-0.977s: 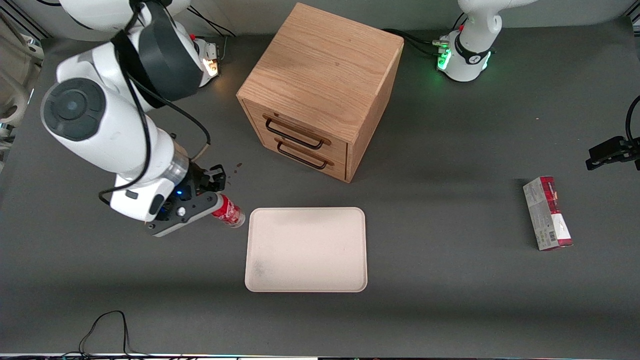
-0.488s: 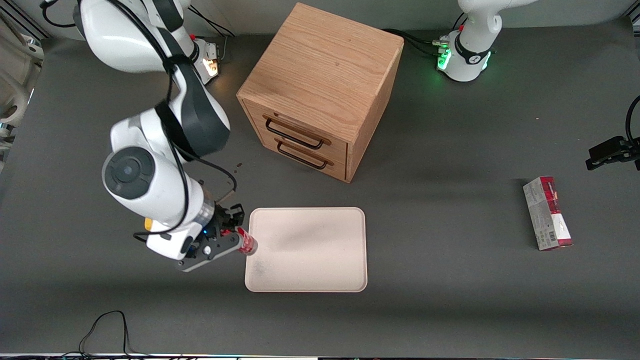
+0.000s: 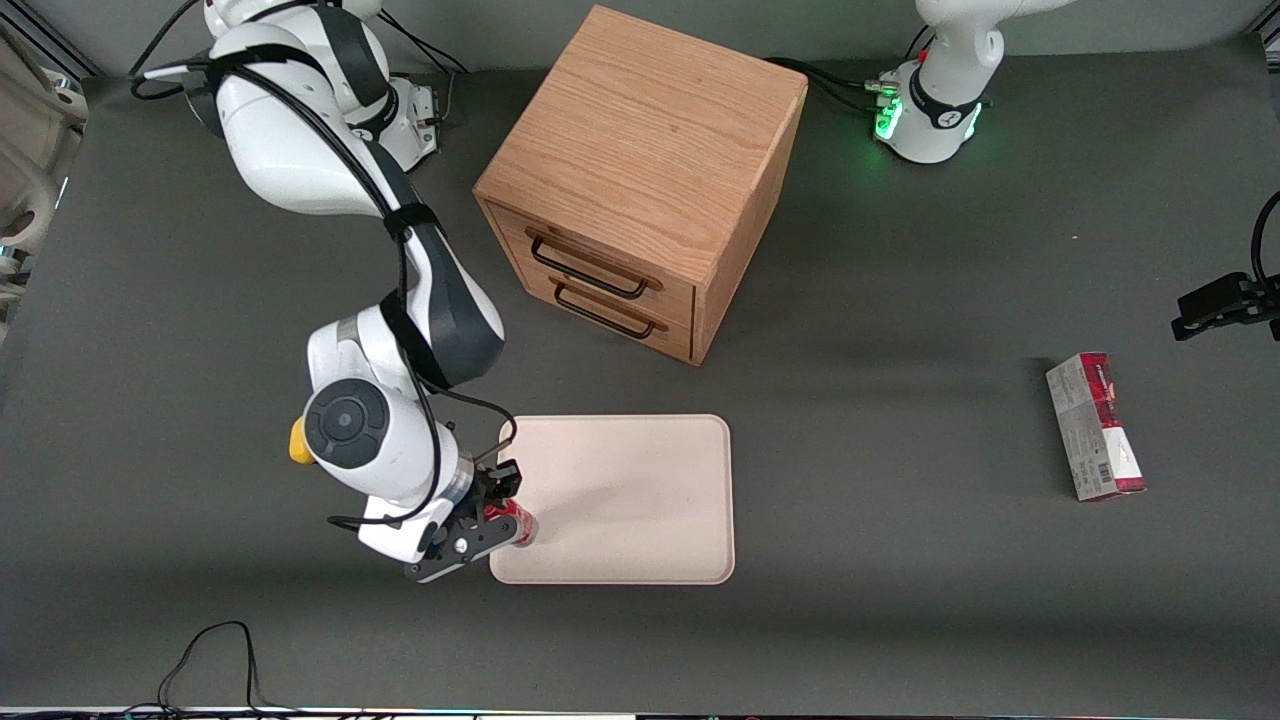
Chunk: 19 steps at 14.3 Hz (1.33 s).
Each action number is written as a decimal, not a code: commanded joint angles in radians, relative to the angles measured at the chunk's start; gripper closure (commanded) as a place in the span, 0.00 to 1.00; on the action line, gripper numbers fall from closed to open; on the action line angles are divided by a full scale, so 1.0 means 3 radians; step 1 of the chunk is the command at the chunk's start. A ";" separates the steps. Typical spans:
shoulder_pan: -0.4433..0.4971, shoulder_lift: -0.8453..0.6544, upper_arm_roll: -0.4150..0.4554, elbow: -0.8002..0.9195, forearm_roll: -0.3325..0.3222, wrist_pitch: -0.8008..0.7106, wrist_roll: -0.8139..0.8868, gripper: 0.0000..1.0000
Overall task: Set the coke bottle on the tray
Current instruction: 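Carry the held bottle over to the white tray, then lower the bottle upright onto the tray and open the right gripper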
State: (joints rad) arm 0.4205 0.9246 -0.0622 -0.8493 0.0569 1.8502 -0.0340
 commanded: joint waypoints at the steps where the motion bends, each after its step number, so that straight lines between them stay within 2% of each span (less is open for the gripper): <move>1: -0.0011 0.0134 -0.0002 0.0121 -0.0057 0.0091 0.0042 1.00; 6: -0.0011 0.0180 -0.0002 0.0116 -0.0087 0.0117 0.0057 1.00; 7: -0.0011 0.0175 -0.0002 0.0116 -0.0087 0.0117 0.0077 0.82; 8: -0.0011 0.0175 0.0003 0.0111 -0.0082 0.0112 0.0082 0.20; 9: -0.0011 0.0155 0.0003 0.0091 -0.0082 0.0112 0.0083 0.00; 14: -0.0036 -0.0069 -0.0012 -0.0083 -0.0072 -0.0051 0.0088 0.00; 19: -0.0088 -0.0815 -0.0074 -0.0497 -0.0072 -0.0756 0.0072 0.00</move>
State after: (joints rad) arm 0.3951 0.8251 -0.0777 -0.8705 0.0515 1.6914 -0.0317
